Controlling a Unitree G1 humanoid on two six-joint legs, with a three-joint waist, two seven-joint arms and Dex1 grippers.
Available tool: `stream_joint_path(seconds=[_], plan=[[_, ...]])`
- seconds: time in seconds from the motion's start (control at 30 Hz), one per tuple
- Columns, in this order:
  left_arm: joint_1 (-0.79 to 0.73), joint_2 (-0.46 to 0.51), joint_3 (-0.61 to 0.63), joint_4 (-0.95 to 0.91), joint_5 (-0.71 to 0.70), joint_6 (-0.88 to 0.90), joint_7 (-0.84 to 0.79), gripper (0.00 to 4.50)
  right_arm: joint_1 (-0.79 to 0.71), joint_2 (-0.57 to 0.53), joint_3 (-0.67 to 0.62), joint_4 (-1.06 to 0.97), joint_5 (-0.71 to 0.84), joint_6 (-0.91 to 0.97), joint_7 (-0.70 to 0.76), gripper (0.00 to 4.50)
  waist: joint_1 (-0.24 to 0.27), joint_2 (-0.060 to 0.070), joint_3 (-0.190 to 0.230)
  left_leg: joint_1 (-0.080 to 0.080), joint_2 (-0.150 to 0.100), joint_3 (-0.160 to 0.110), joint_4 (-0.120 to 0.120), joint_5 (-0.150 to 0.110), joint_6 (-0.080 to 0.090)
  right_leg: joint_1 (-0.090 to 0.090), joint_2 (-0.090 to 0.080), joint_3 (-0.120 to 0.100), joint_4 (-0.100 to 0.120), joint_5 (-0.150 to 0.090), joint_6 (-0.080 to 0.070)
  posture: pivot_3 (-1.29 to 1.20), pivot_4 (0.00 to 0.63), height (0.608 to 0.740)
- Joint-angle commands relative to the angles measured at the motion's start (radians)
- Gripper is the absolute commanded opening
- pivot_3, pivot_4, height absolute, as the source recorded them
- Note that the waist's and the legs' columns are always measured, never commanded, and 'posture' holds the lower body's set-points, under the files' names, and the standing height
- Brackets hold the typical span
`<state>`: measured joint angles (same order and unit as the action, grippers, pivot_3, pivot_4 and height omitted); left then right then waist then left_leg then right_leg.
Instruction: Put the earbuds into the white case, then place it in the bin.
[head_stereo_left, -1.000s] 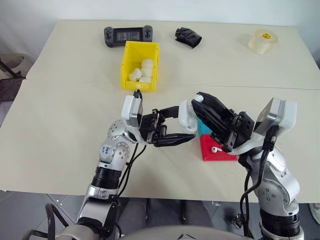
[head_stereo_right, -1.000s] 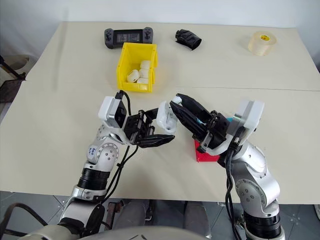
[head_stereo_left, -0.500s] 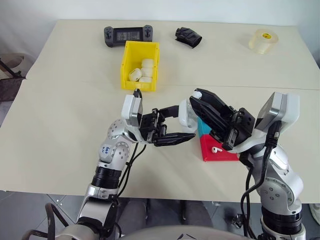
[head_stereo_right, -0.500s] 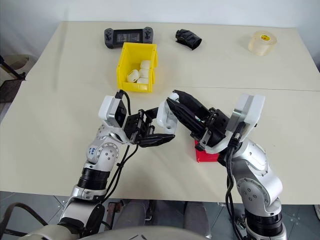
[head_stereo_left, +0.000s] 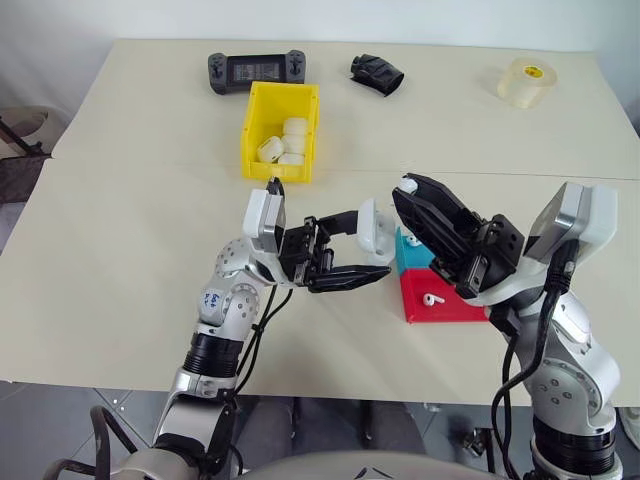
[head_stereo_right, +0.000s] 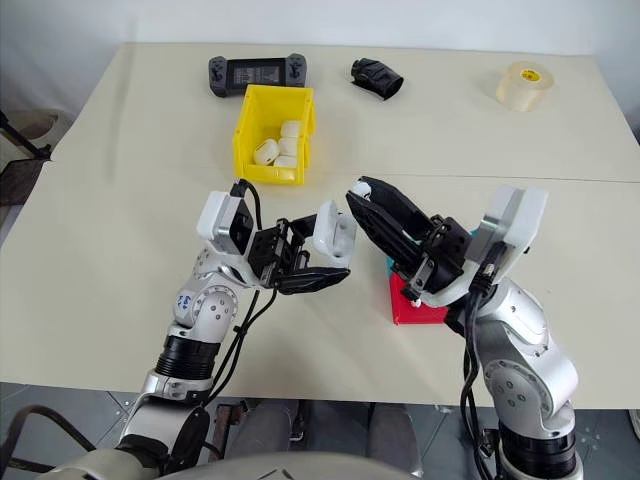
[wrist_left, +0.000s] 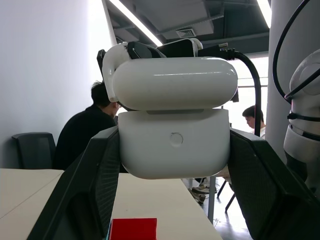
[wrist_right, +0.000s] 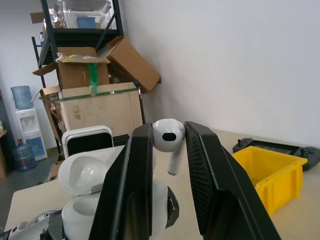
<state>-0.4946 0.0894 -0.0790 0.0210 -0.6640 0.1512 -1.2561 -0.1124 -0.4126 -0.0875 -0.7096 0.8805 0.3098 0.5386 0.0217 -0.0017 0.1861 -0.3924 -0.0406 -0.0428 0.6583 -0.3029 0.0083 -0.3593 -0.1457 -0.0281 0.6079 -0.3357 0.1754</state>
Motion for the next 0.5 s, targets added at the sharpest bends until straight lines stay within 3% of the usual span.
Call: stream_joint_path(seconds=[0.03, 0.5], plan=[[-0.017, -0.008, 0.006, -0.007, -0.015, -0.006, 0.003, 2.8, 0.023, -0.013, -0.003, -0.058, 0.022, 0.001, 0.01, 0.93, 0.0, 0.0, 0.0, 0.0, 0.0, 0.0, 0.0, 0.0, 0.0, 0.0, 0.0, 0.0, 0.0, 0.0, 0.0, 0.0, 0.15, 0.74], [-0.016, -0.011, 0.004, -0.005, -0.015, -0.01, 0.006, 2.8, 0.057, -0.006, 0.038, -0.046, -0.014, -0.016, 0.029, 0.93, 0.0, 0.0, 0.0, 0.0, 0.0, 0.0, 0.0, 0.0, 0.0, 0.0, 0.0, 0.0, -0.001, 0.0, 0.0, 0.0, 0.15, 0.74]])
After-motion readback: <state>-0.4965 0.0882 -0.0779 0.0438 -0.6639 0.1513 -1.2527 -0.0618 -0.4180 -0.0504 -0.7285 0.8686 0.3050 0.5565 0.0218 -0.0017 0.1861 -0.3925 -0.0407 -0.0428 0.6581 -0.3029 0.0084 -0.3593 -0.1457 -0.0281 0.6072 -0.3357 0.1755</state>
